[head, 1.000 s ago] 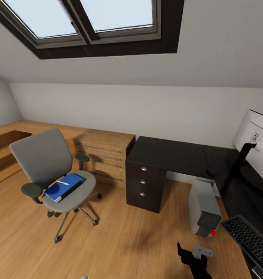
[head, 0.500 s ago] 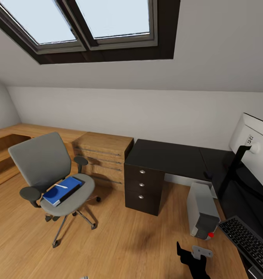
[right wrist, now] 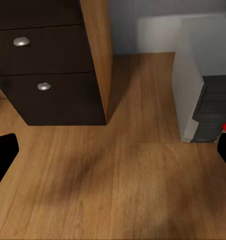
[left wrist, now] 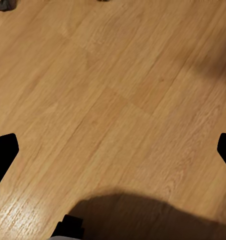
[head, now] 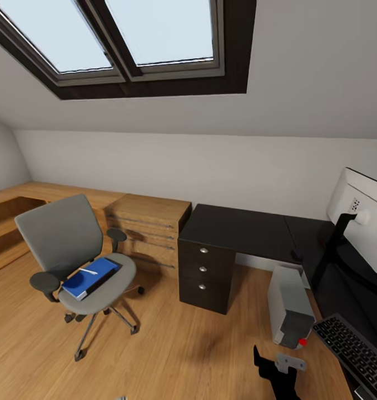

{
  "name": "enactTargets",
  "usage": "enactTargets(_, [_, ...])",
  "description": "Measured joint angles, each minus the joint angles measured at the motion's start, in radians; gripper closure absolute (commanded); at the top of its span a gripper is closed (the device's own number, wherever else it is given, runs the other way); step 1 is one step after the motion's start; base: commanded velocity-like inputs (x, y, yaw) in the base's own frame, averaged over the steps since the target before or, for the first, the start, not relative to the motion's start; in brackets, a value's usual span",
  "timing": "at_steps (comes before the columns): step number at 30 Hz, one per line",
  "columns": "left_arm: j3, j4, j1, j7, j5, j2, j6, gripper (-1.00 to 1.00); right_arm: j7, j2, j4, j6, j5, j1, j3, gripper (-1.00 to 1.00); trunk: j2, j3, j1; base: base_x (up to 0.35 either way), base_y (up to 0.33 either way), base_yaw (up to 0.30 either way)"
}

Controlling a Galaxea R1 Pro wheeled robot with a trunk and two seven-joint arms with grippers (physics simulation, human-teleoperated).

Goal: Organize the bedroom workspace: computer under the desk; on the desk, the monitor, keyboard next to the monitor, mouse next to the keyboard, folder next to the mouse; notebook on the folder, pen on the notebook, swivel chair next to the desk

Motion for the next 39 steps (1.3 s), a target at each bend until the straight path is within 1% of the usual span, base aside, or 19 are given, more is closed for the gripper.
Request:
enactTargets(11, [0.000,0.007,0.000,0.000,0.000,0.000,-0.032,-1.00,0.000,0.000,0.000,-0.003,0.000,0.000,0.000,-1.00,0.000,0.017,0.000,0.000,0.000,0.000])
enactTargets(17, [0.000,0.018,0.000,-0.001,0.000,0.000,-0.040,-1.00,0.000,0.000,0.000,-0.003,0.000,0.001,0.000,-1.00,0.000,0.021,0.000,-0.051,0.000,0.000])
enactTargets(26, [0.000,0.022,0.000,0.000,0.000,0.000,-0.043,-1.00,0.000,0.000,0.000,-0.001,0.000,0.001,0.000,-1.00,0.000,0.023,0.001,-0.263,0.051,0.000])
enactTargets(34, [0.000,0.022,0.000,0.000,0.000,0.000,-0.043,-1.00,0.000,0.000,0.000,0.000,0.000,0.001,0.000,-1.00,0.000,0.031,0.000,-0.261,0.212,-0.001])
enactTargets(39, [0.000,0.022,0.000,0.000,0.000,0.000,-0.043,-1.00,0.000,0.000,0.001,0.000,0.000,0.001,0.000,-1.00,0.000,0.038,0.000,-0.165,0.263,-0.058])
